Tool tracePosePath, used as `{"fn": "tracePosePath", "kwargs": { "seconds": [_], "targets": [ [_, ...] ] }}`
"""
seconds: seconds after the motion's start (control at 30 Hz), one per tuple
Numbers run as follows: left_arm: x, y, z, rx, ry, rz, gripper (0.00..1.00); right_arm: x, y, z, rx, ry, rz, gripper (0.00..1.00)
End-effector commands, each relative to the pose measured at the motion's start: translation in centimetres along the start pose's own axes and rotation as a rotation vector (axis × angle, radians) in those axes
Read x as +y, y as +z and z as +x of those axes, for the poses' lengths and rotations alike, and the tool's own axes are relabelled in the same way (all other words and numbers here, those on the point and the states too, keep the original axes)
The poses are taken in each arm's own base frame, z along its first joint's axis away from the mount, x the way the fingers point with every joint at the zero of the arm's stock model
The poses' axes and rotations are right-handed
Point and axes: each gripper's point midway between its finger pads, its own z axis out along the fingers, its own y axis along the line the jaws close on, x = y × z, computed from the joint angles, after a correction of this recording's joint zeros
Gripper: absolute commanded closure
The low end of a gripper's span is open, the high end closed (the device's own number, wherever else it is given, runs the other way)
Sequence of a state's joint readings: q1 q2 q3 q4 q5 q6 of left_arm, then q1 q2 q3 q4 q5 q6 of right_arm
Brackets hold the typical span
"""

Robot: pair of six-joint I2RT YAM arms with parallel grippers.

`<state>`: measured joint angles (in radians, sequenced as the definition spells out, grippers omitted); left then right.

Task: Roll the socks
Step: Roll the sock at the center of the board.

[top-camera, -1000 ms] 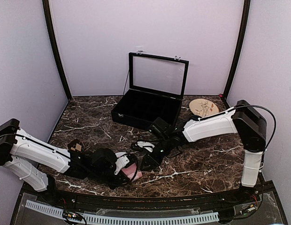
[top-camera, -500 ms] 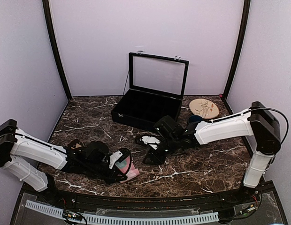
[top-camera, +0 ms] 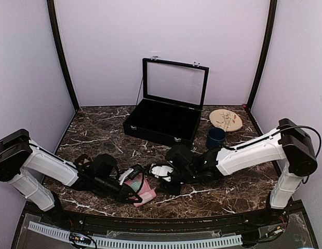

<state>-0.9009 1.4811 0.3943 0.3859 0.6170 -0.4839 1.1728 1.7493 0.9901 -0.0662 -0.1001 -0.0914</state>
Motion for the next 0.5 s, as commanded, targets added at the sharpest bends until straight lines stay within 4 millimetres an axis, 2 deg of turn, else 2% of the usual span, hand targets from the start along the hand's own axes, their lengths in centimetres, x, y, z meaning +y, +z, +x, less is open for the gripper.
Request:
{"fn": "tracePosePath", "kwargs": {
  "seconds": [0.0,0.23,0.47],
  "targets": [
    [-0.1,0.0,1.9,0.056,-0.079,0.074,1.00,0.8,-0.5,-2.7,-0.067,-0.107,0.054,0.60],
    [-0.5,-0.2,1.7,0.057,-0.113,0.152,1.00,2.4,-1.3,-2.8,-0.093,-0.157,0.084,0.58],
    [-0.4,0.3,2.0,0.093,-0.139,0.200,1.00,4.1,-0.6,-2.6,-0.063,-0.239,0.084,0.56]
  ]
}}
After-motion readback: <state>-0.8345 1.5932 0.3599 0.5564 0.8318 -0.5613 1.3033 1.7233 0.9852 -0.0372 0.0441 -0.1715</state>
